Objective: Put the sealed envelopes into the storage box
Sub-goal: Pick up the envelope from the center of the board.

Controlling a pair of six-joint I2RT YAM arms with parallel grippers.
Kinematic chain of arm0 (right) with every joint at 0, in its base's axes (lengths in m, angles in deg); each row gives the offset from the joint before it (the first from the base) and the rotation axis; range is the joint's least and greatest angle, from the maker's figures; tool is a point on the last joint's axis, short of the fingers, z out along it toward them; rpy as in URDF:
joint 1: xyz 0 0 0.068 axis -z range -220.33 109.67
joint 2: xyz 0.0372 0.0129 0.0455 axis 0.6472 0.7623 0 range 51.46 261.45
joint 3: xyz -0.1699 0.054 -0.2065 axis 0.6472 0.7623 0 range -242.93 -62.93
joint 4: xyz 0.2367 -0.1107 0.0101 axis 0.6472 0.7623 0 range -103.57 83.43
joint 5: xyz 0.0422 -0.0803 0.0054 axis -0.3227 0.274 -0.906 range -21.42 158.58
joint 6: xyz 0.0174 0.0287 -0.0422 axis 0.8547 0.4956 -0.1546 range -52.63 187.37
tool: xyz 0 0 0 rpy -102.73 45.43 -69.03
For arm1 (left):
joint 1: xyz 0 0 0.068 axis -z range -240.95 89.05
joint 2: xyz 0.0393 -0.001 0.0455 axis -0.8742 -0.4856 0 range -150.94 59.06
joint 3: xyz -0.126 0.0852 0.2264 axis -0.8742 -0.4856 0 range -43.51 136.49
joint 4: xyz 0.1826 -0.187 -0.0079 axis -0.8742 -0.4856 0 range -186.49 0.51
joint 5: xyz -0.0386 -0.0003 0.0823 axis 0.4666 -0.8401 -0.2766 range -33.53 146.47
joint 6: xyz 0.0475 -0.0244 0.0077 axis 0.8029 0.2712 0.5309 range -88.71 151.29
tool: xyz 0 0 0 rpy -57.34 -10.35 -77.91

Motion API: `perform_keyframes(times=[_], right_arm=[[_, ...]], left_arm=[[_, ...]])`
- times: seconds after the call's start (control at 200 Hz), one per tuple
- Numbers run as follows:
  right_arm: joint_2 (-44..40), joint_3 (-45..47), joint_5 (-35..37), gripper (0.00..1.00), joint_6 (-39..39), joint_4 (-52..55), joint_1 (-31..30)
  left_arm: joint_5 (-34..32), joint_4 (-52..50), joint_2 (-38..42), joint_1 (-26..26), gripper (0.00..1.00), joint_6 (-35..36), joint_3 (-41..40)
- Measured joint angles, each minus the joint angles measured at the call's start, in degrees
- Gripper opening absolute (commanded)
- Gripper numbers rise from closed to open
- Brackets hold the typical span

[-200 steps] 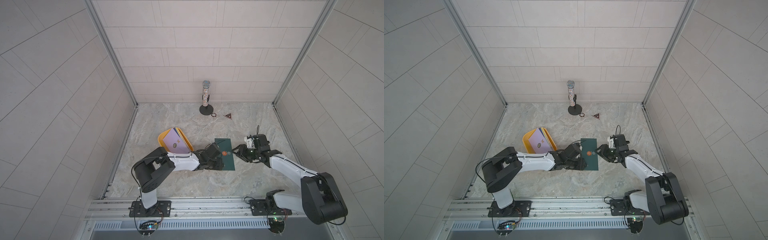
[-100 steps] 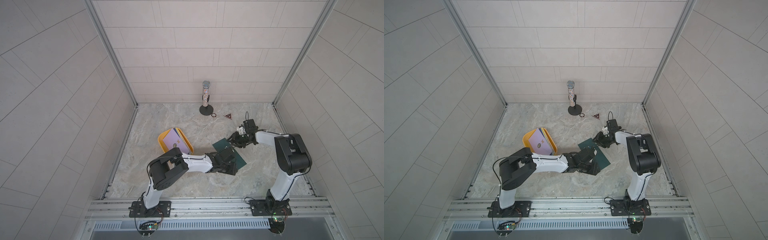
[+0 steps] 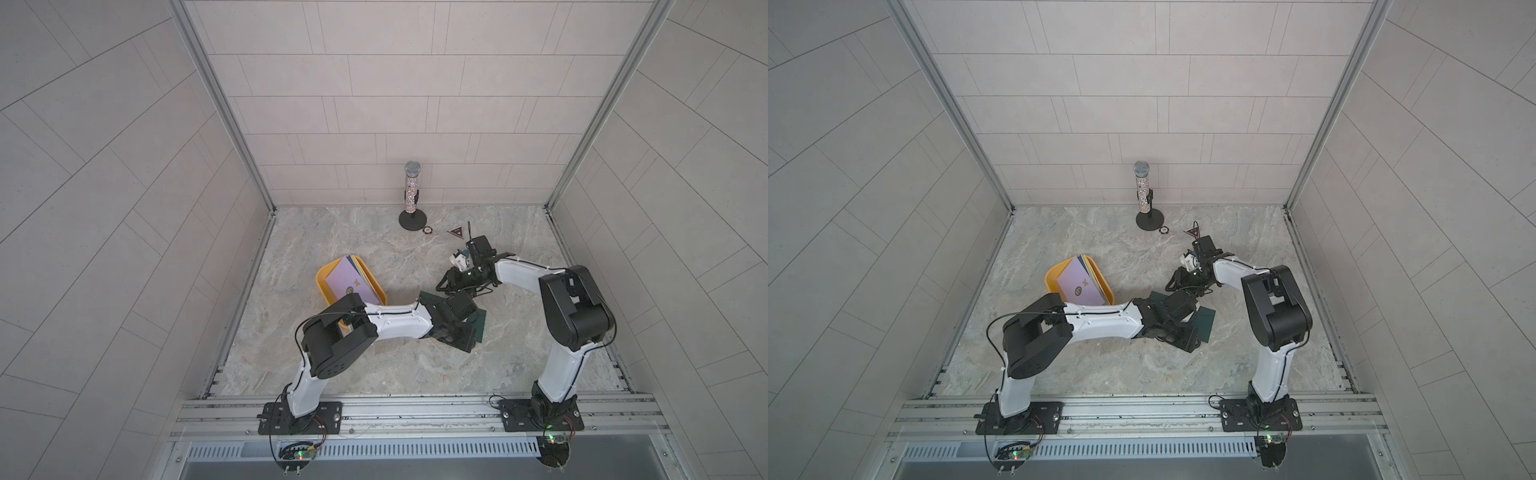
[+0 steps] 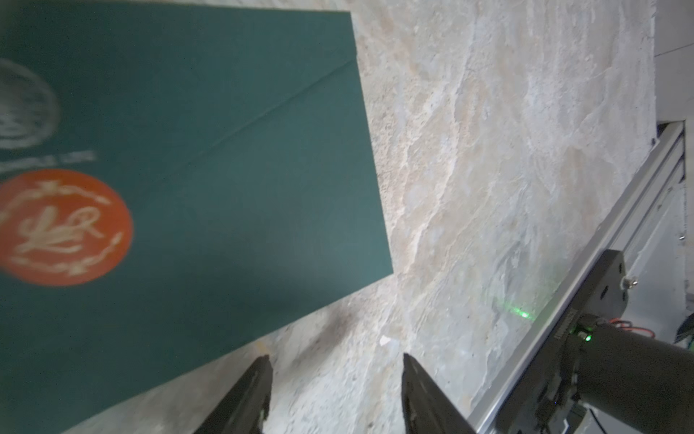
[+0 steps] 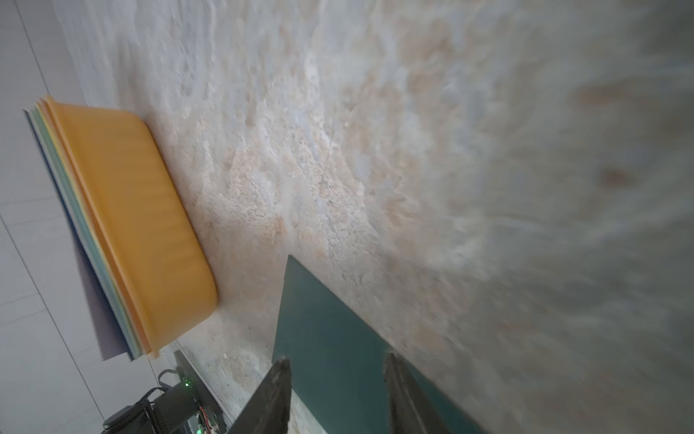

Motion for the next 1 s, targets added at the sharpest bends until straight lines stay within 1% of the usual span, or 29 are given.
perform_keyframes(times=[0.1,0.205,0.31,0.38,0.535,0.615,0.775,1.001], right_arm=[[-7.1,2.7,0.3,0.47,1.2,-0.6,4.1],[-13.9,7.6,1.5,0.48,2.2,-1.5,7.6],[-18.1,13.2,3.6,0.49,2.3,-0.9,8.1],[-19.7,16.3,5.6,0.49,2.0,0.2,8.0],[-22.0,22.0,11.0,0.49,1.4,1.9,7.9],[-22.1,23.4,12.0,0.49,1.1,1.9,7.9],[-20.1,24.3,11.9,0.47,0.8,0.8,7.8],[-17.9,25.4,8.1,0.45,1.1,-5.7,7.8]], left_arm=[[-1.9,-2.7,5.3,-2.8,0.61,1.5,-1.9],[-4.2,-4.3,11.1,-7.6,0.61,1.6,-5.0],[-6.7,-4.9,14.9,-12.1,0.65,0.6,-9.6],[-8.0,-5.5,16.3,-13.6,0.65,-0.6,-13.0],[-9.8,-6.6,16.3,-13.9,0.67,-3.0,-16.8],[-9.8,-6.5,15.8,-14.0,0.67,-4.0,-17.2],[-9.5,-4.7,14.5,-14.2,0.67,-6.2,-17.2],[-6.3,2.1,12.4,-14.9,0.67,-8.9,-18.2]])
